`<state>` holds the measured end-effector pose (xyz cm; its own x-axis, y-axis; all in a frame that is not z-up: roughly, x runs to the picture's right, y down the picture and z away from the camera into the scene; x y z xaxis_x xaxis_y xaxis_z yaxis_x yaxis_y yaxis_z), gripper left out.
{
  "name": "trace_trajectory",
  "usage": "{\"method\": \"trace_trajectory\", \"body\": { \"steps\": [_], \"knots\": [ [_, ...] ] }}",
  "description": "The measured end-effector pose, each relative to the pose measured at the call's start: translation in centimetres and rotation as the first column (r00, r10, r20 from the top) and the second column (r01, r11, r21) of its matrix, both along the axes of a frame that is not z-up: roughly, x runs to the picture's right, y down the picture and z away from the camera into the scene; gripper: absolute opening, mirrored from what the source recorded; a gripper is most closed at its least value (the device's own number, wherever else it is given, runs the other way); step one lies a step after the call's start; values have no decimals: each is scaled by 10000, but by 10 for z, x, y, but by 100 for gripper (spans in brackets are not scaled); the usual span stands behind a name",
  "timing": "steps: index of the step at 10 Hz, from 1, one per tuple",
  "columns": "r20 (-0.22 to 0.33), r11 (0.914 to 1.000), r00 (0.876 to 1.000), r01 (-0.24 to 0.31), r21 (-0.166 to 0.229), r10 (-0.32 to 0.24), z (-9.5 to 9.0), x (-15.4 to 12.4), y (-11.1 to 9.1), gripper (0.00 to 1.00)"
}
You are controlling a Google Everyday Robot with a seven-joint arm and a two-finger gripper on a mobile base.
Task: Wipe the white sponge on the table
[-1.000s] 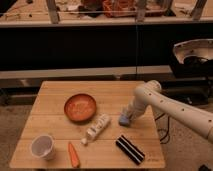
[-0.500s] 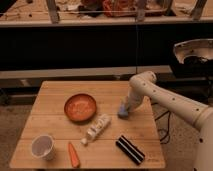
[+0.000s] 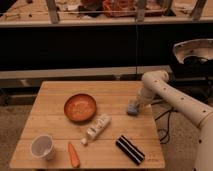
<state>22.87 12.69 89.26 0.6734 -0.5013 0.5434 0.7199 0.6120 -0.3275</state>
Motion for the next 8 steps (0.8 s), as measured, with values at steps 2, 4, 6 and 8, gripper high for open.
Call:
{"method": "trace_trajectory", "body": {
  "steps": [2,4,6,8],
  "knots": [
    [-357,9995,9989,-312,-84,309,-7,21,17,3],
    [-554,9992,9978,-372,-168,362,-21,25,39,3],
    [-647,9991,9978,-194,-364,170,-35,17,63,3],
    [-536,9992,9985,88,-389,-109,-41,-8,72,3]
  ]
}}
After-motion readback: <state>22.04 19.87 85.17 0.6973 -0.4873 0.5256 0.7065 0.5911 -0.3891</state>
